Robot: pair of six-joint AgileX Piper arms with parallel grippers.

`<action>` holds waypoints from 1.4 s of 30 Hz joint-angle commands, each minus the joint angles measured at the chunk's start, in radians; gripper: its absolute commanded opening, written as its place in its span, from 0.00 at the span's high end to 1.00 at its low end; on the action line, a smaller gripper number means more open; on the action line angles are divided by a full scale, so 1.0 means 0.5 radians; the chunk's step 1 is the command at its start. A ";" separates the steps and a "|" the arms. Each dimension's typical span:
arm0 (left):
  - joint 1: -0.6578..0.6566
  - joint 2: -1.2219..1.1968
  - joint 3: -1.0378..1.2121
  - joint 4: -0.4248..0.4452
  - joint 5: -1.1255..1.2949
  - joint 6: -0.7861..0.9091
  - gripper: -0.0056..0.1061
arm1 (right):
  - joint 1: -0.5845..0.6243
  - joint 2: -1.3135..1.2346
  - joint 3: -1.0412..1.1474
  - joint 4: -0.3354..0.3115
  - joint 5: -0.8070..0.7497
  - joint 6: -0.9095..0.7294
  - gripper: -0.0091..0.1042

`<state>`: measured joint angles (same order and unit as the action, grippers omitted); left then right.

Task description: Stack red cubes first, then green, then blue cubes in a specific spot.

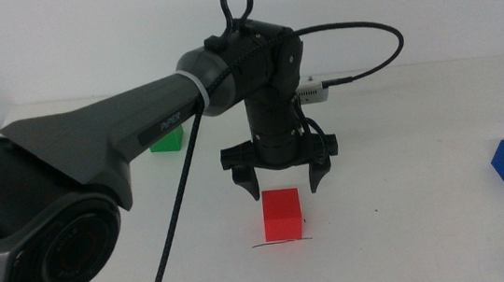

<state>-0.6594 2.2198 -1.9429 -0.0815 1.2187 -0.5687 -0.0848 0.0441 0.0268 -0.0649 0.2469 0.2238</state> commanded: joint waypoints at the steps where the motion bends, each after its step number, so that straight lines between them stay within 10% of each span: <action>1: 0.020 -0.179 -0.071 -0.039 0.192 0.048 0.11 | -0.010 0.015 -0.021 -0.010 -0.143 -0.020 0.20; 42: 0.930 -0.116 -0.390 -0.009 -0.190 0.840 0.11 | -0.010 0.015 -0.021 -0.010 -0.143 -0.020 0.20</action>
<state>-0.1940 2.1971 -2.0772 -0.0709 1.1550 -0.1559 -0.0848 0.0441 0.0268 -0.0649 0.2469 0.2238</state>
